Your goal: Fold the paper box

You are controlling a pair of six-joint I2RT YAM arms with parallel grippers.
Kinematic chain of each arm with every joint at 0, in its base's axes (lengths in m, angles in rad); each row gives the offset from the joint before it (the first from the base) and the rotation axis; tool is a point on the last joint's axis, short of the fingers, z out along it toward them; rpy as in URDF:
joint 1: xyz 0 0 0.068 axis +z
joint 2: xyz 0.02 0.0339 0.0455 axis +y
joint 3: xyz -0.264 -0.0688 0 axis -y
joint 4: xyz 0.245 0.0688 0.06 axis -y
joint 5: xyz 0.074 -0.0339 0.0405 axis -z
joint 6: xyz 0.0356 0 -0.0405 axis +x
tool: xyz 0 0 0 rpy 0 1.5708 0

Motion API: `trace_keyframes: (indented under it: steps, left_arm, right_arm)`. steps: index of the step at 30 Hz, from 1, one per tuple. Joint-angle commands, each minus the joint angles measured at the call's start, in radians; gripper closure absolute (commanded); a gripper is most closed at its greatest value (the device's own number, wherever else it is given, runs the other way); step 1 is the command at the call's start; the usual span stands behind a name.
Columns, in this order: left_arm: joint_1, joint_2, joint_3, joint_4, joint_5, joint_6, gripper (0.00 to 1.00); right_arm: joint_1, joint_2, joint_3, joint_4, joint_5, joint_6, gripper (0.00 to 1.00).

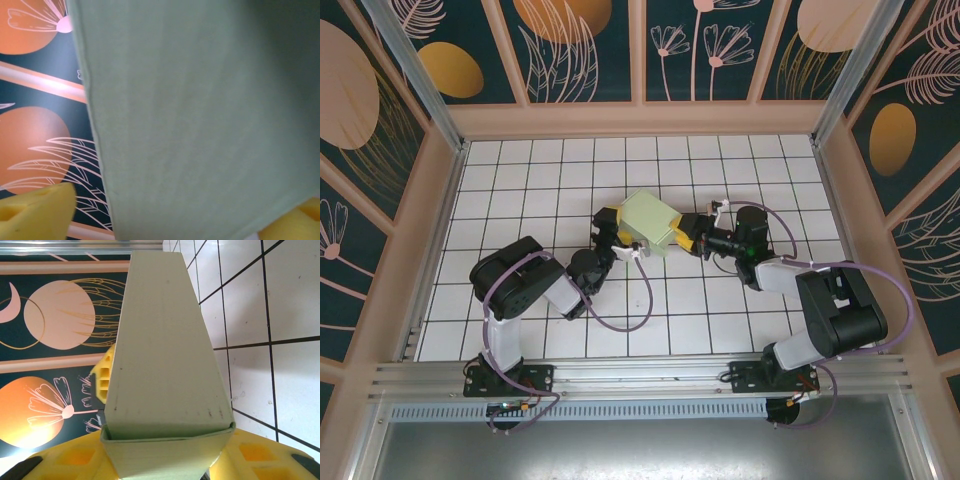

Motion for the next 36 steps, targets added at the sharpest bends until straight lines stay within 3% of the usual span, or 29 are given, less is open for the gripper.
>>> trace_keyframes:
  steps: [1,10,19,25,29,36]
  left_arm:
    - [-0.002,0.004,0.006,0.130,0.027,-0.006,0.02]
    - [-0.010,0.004,0.003,0.124,0.086,-0.010,0.02]
    - [-0.021,-0.088,-0.074,0.103,0.166,-0.061,0.06]
    - [-0.024,-0.046,-0.059,0.132,0.169,-0.036,0.20]
    - [-0.024,-0.050,-0.060,0.138,0.165,-0.033,0.38]
    - [-0.027,-0.055,-0.065,0.134,0.162,-0.030,0.54]
  right_arm:
    - [0.014,-0.005,0.026,0.007,-0.047,-0.020,0.56]
    - [0.008,0.016,0.037,0.013,-0.056,-0.017,0.56]
    - [-0.015,0.035,0.050,-0.001,-0.087,-0.033,0.56]
    - [-0.016,0.028,0.042,-0.022,-0.123,-0.043,0.56]
    - [-0.015,0.020,0.038,-0.038,-0.124,-0.051,0.56]
    - [-0.016,0.021,0.043,-0.045,-0.117,-0.049,0.56]
